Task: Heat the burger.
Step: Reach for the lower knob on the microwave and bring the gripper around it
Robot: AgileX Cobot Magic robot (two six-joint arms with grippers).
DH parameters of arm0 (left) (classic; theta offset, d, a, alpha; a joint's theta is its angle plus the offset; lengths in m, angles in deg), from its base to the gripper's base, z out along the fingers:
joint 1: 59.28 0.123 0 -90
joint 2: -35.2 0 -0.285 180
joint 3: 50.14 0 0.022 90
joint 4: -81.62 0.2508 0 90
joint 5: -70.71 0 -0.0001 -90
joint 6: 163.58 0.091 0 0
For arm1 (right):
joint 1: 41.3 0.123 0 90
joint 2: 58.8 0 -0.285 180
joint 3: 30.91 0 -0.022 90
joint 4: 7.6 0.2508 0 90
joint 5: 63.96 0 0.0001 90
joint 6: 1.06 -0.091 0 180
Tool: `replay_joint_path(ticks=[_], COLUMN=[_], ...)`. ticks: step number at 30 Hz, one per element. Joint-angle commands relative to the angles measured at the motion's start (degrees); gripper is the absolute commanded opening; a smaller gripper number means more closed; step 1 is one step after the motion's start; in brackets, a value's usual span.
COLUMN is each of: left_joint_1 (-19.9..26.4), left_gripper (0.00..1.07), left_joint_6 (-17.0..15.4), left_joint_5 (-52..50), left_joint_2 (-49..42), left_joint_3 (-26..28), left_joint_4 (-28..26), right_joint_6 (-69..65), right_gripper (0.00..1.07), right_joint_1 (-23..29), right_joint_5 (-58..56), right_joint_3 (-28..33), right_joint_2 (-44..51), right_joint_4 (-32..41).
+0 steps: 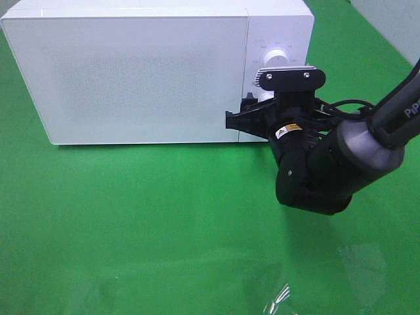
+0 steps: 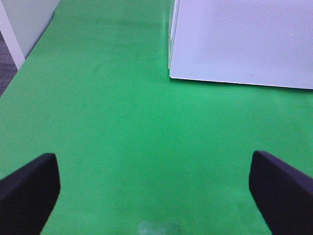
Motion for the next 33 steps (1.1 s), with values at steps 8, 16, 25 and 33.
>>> replay_joint_path(ticks=[8,16,25,33], left_joint_1=[0.2,0.2,0.2,0.2], left_gripper=[0.97,0.97,0.97,0.97], left_joint_6=[-0.2,-0.2,-0.2,-0.2], left_joint_5=[-0.4,-0.4,-0.4,-0.4], left_joint_2=[-0.9,-0.9,-0.9,-0.9], left_joint_3=[-0.2,-0.2,-0.2,-0.2], left_joint_4=[-0.3,-0.3,-0.3,-0.3], right_joint_6=[-1.2,-1.2,-1.2,-1.4], right_gripper=[0.73,0.71,0.47,0.04], right_joint_1=[-0.5,-0.5,-0.5,-0.5], right_joint_5=[0.4,0.3,-0.3,0.0], right_joint_3=[-2.4,-2.4,-2.4,-2.4], right_joint_2=[-2.0,-2.0,-2.0,-2.0], right_joint_4=[-1.8,-1.7,-1.8,-3.8])
